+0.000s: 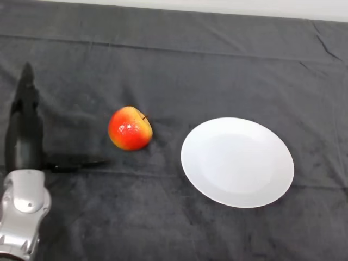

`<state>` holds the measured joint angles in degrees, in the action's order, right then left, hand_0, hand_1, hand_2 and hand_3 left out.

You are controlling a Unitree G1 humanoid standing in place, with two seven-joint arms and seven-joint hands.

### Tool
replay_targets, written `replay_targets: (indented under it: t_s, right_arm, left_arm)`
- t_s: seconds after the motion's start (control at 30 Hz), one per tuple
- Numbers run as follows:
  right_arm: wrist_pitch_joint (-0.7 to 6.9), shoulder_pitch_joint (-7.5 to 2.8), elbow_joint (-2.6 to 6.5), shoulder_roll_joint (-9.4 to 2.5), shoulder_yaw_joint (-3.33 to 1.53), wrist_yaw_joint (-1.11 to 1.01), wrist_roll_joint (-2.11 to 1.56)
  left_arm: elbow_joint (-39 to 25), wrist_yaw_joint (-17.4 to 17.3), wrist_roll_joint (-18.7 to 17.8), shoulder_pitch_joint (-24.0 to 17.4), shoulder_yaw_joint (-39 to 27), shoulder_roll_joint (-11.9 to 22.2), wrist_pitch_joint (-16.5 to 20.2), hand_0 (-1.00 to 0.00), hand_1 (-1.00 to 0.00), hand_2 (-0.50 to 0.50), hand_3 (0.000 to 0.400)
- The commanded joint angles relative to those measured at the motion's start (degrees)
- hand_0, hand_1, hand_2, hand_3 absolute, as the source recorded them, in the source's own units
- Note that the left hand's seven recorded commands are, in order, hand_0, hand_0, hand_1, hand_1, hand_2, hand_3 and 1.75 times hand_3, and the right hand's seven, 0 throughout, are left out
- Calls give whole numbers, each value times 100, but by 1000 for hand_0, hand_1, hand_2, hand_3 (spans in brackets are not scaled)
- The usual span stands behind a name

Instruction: Move the apple to the plate

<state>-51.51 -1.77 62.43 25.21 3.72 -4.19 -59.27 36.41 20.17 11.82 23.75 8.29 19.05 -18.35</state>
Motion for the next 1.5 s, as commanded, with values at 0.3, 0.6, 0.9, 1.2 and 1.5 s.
replay_targets:
  t_s: [0.3,0.6,0.9,1.2,1.5]
  right_arm:
    - [664,-562,468,-956,-393,69,-19]
    - [655,-556,483,-954,-406,62,-37]
    - [643,-546,505,-953,-424,50,-63]
    - [630,-536,527,-951,-444,38,-93]
    - [619,-527,547,-949,-464,26,-122]
  left_arm:
    - [657,-95,155,809,396,-210,-64,0,0,0,0]
    - [1485,-54,160,1310,679,-433,-199,0,0,0,0]
    - [2161,-52,138,1703,958,-624,-296,0,0,0,0]
    - [2599,-100,98,1947,1155,-709,-414,-659,0,-329,264]
    - [2816,-41,95,2054,1283,-713,-584,-1000,-1000,0,400]
